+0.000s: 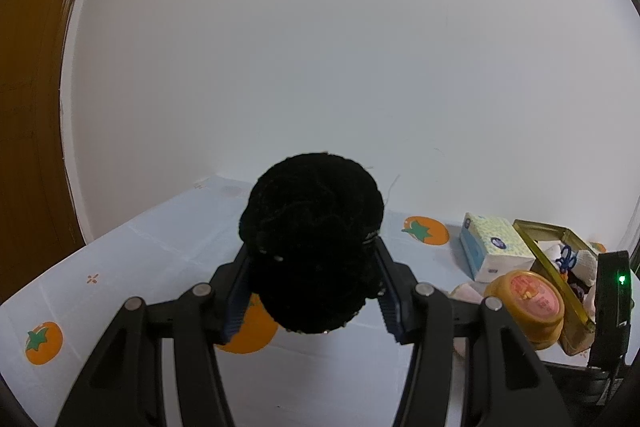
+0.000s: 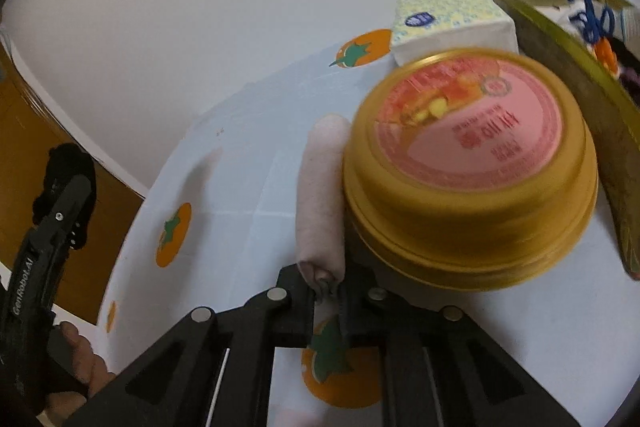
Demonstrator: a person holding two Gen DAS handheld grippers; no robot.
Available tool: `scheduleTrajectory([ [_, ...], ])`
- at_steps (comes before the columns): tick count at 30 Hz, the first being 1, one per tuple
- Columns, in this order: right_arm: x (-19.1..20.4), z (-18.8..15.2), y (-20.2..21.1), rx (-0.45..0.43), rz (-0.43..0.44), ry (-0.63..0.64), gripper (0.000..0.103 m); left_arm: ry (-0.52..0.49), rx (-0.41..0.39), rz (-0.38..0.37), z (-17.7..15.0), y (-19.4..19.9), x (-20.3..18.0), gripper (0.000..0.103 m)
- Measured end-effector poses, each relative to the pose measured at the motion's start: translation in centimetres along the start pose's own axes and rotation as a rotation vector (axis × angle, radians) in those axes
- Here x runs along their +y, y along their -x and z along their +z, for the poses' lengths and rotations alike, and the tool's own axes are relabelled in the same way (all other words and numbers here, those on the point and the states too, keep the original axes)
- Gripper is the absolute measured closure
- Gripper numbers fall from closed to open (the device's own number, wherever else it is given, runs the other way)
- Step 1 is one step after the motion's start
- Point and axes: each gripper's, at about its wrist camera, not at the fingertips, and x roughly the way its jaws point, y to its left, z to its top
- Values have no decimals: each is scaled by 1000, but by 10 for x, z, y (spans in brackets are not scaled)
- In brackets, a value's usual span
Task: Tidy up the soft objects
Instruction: 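Carry the pink cloth and black scrunchie into the gold tray and open both tools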
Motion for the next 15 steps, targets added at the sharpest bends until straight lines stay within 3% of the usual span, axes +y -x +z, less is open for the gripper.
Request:
scheduleTrajectory([
  [5,12,-9,28,-19,58,106,94,-28,-9,-7,2,6,-19,49],
  [12,15,-13,93,-241,18,283,94,-100,-26,-56,1,14,-69,49],
  [15,4,-10,112,-307,-27,297,94,-120,-27,-94,0,14,-96,49],
])
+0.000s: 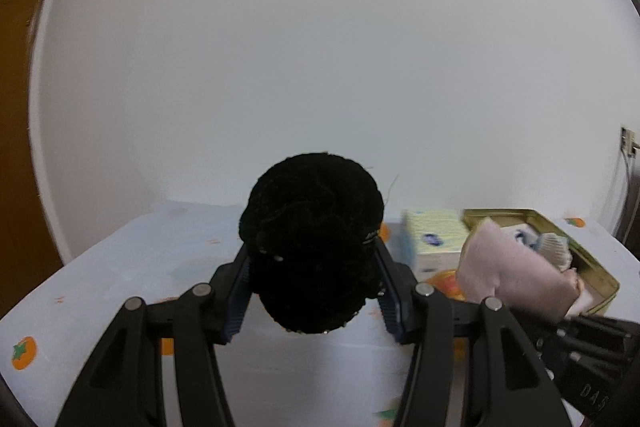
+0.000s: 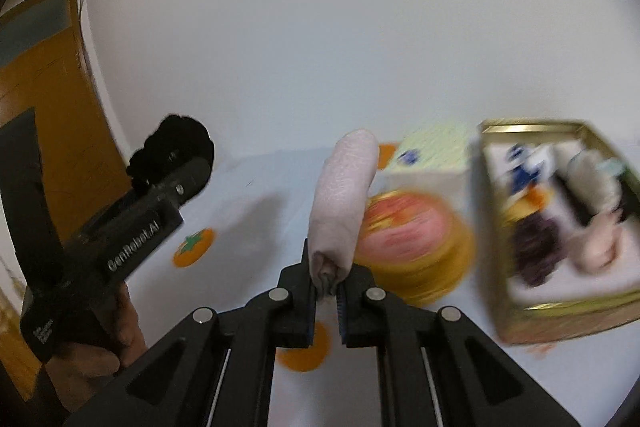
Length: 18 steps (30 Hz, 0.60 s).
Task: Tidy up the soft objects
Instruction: 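Carry the pink cloth and black scrunchie into the gold tray and open both tools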
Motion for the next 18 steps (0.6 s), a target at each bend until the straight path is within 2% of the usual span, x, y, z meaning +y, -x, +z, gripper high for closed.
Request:
scheduleTrajectory([
  [4,-28,6,21,-53,-97,6,94,-32,-2,-66,2,-5,-40,49],
  [10,-68,13,38,-71,-193,-11,94,-41,25,-173,3,-17,-96,49],
  [18,-110,25,50,-82,-280,-33,94,-61,59,-244,5,-31,-145,49],
])
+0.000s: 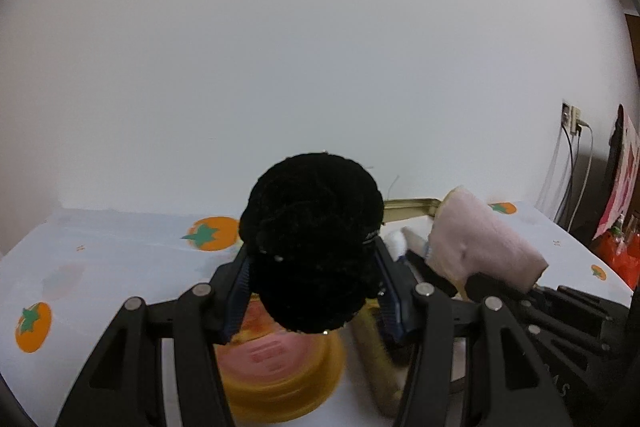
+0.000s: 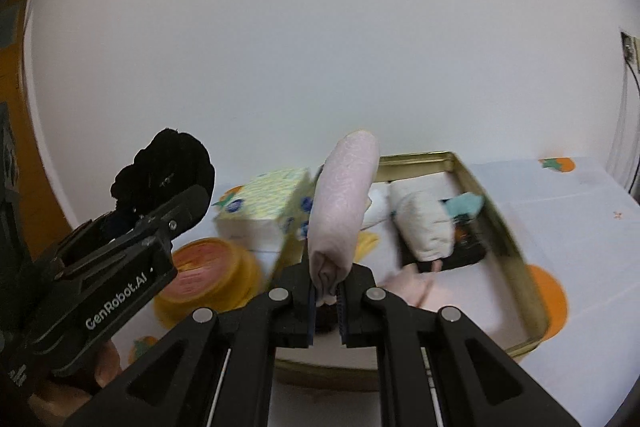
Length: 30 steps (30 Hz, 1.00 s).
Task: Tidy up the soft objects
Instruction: 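Carry the pink cloth and black scrunchie into the gold tray and open both tools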
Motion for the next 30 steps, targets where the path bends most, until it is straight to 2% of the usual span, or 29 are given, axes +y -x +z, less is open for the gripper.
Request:
scheduleTrajectory([
  [10,-38,13,0,-8,-77,-6,94,-22,6,-27,15,-21,-30,49],
  [19,-51,25,-4,-7,-145,32,94,-42,20,-47,26,-43,-61,49],
  [24,-54,34,-10,4,-178,54,94,-43,67,-41,29,-63,-75,49],
  [28,-41,45,-14,29,-204,90,94,-44,127,-19,32,-84,-83,49],
  [30,-46,52,-25,44,-206,107,94,-30,163,-11,34,-93,-83,49],
])
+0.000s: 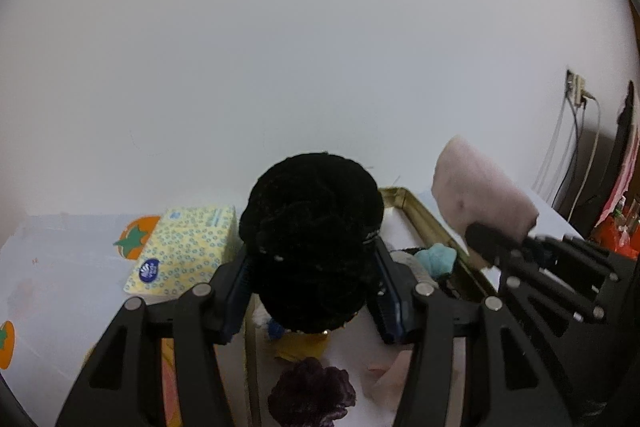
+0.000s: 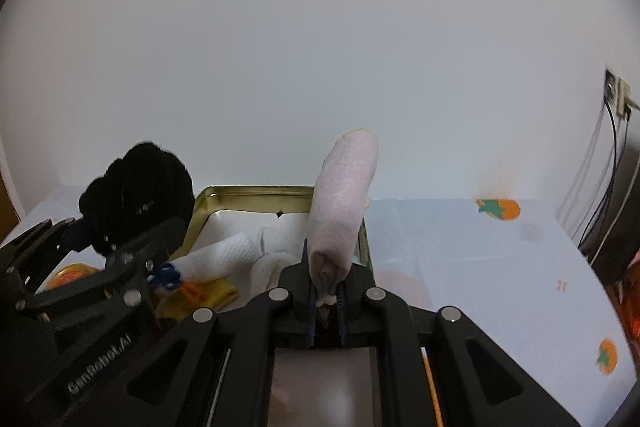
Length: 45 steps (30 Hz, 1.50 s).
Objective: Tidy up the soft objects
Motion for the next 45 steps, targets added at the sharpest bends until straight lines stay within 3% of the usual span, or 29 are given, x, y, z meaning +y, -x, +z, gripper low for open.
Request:
scheduleTrajectory([
  [15,22,29,-55,235,7,117,93,73,248,14,3,-56,5,49],
  [18,23,31,-62,285,70,107,93,82,248,32,3,-55,8,39],
  [22,6,30,-73,375,185,11,93,139,292,32,2,-55,19,13],
  [25,-9,31,-68,349,251,-17,92,195,279,-2,3,-48,28,6],
  [29,-32,32,-58,310,355,-82,92,179,219,-13,7,-26,26,0],
  [34,-55,19,-38,273,614,-302,89,183,162,-37,10,-4,27,0],
  [35,-58,14,-35,264,656,-358,85,178,149,-39,8,1,26,0],
  [37,-65,-1,-29,233,706,-469,67,159,125,-38,5,7,25,0],
  [38,-66,-8,-24,214,699,-497,55,147,113,-31,2,10,24,0],
  [39,-66,-14,-18,190,678,-512,51,139,106,-23,0,10,25,0],
  [45,-60,-40,24,35,508,-531,51,135,38,2,-17,20,29,0],
])
